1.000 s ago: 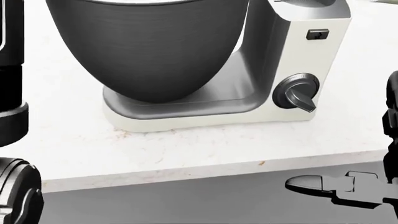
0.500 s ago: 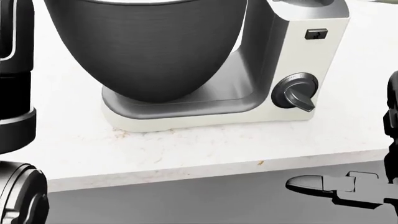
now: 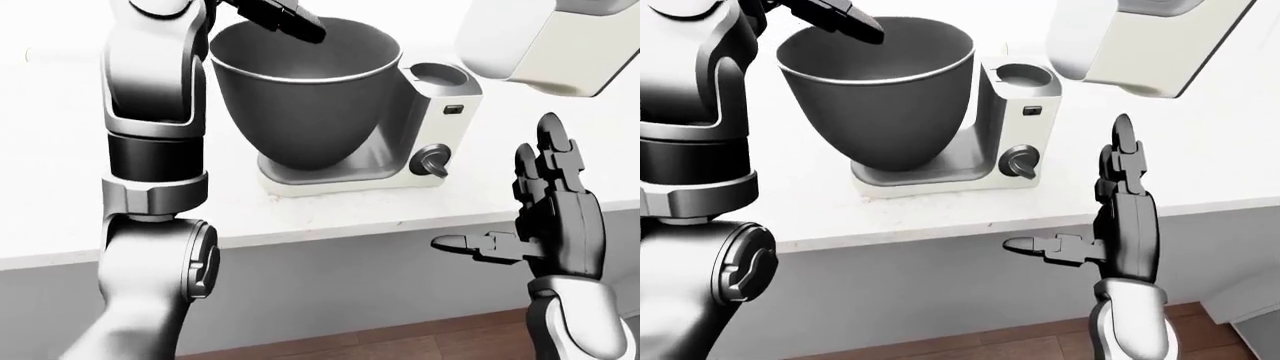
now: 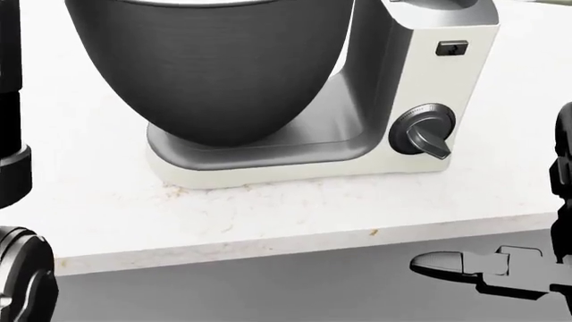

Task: Place the cake in the stand mixer bowl.

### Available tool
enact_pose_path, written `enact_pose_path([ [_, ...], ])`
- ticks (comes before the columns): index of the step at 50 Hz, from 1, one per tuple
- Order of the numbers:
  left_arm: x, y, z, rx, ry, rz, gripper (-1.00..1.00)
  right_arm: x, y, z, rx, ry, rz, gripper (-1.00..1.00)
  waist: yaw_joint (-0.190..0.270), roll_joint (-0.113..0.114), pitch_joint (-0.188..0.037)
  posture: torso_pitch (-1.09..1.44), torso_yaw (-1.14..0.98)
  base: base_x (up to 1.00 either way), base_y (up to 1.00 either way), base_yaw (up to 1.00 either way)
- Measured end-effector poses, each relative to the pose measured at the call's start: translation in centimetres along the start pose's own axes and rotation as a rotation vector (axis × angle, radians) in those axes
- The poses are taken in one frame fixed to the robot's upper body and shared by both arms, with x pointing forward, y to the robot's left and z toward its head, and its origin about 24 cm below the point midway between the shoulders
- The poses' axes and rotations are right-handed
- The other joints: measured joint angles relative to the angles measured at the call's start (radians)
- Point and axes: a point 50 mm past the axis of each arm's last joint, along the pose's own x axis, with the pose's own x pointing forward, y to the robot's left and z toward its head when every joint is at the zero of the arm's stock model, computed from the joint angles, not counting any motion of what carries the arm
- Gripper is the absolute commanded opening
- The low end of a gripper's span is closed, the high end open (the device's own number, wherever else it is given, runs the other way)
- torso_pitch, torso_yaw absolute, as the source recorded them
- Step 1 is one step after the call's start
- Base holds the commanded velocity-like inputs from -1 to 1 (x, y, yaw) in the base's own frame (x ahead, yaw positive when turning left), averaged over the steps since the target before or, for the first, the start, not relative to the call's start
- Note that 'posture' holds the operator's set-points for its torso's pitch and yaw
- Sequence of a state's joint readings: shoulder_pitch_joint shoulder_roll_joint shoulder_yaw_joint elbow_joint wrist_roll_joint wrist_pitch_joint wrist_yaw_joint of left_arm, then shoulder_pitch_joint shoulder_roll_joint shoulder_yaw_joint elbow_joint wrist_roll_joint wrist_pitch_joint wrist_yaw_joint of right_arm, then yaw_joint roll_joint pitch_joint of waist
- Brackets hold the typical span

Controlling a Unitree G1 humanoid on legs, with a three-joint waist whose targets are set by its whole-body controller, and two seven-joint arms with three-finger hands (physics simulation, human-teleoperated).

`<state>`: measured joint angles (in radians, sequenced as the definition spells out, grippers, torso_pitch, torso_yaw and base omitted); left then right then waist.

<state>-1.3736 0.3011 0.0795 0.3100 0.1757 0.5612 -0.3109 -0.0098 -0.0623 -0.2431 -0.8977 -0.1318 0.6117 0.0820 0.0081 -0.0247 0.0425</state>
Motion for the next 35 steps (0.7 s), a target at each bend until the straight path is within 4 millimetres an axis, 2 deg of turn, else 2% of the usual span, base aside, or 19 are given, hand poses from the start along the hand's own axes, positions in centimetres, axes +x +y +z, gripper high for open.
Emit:
enact_pose_path([
  [35, -0.4, 4.2, 1.6, -0.02, -0.047, 0.116, 1.0, 0.0, -0.1, 0.1, -0.005, -0.003, -0.003, 1.0, -0.001, 0.003, 0.002, 0.0, 0.0, 0.0, 0.0, 0.0],
])
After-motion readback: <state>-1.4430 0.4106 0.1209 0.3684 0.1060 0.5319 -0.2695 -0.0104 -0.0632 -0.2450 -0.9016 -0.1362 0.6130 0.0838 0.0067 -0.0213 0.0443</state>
